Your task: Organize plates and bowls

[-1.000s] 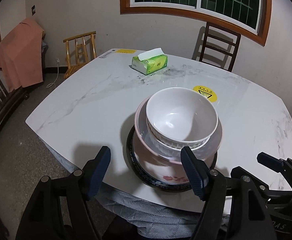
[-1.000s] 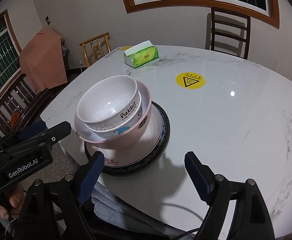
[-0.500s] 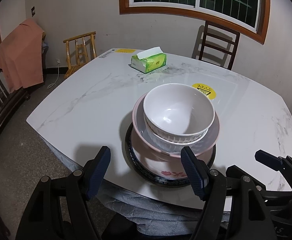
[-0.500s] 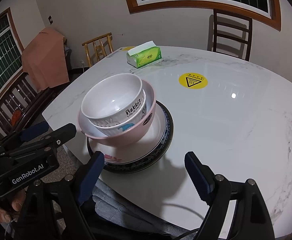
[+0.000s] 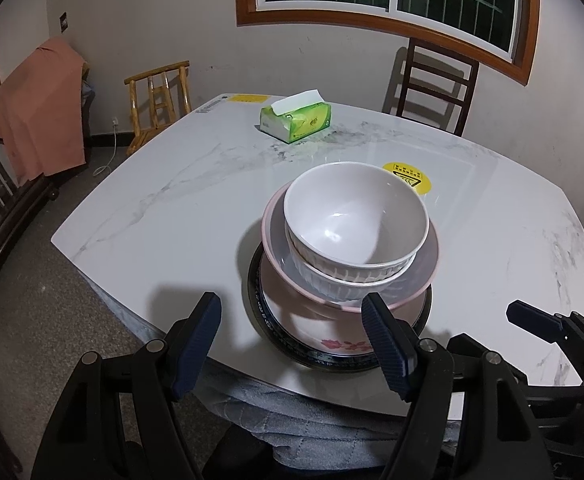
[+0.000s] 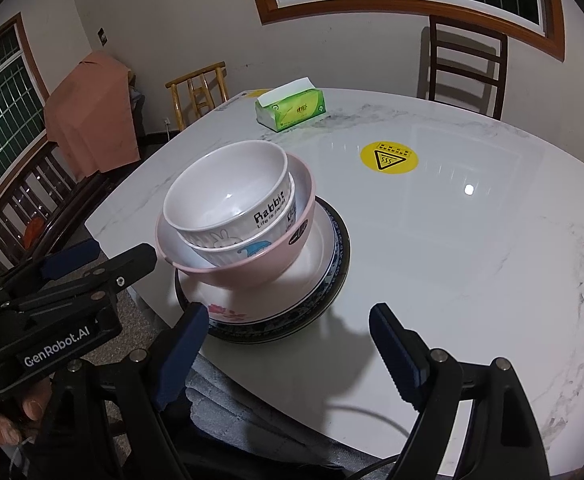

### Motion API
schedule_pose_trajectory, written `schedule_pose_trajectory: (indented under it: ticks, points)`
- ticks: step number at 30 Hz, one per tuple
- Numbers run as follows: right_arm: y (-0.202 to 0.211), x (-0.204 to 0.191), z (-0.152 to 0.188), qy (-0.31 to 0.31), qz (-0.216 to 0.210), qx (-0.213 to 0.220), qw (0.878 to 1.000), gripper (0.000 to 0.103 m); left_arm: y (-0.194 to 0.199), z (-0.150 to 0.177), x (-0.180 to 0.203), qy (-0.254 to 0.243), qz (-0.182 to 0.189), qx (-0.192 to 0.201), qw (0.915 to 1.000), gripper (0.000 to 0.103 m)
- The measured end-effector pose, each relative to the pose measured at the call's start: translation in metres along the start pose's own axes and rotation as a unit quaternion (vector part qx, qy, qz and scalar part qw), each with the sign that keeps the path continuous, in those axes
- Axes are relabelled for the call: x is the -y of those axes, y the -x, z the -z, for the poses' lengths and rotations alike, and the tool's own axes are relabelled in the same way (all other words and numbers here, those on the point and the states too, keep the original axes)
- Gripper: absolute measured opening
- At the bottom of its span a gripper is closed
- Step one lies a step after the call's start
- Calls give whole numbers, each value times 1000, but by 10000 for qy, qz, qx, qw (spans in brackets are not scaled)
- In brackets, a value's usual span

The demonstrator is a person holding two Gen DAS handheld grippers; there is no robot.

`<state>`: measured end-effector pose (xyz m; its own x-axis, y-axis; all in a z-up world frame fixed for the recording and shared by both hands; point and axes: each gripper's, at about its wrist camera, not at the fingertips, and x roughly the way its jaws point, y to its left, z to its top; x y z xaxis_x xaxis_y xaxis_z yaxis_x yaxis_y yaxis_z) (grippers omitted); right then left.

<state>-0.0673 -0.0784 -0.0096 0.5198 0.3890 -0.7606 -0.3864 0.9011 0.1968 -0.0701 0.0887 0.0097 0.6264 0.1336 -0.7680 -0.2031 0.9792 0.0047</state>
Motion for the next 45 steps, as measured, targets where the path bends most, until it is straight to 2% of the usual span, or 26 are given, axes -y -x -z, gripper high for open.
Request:
schedule_pose_trajectory:
  ticks: [45]
  points:
    - [-6, -4, 2, 74, -57, -125, 9999, 85, -4, -1, 3, -41, 111, -83, 9999, 70]
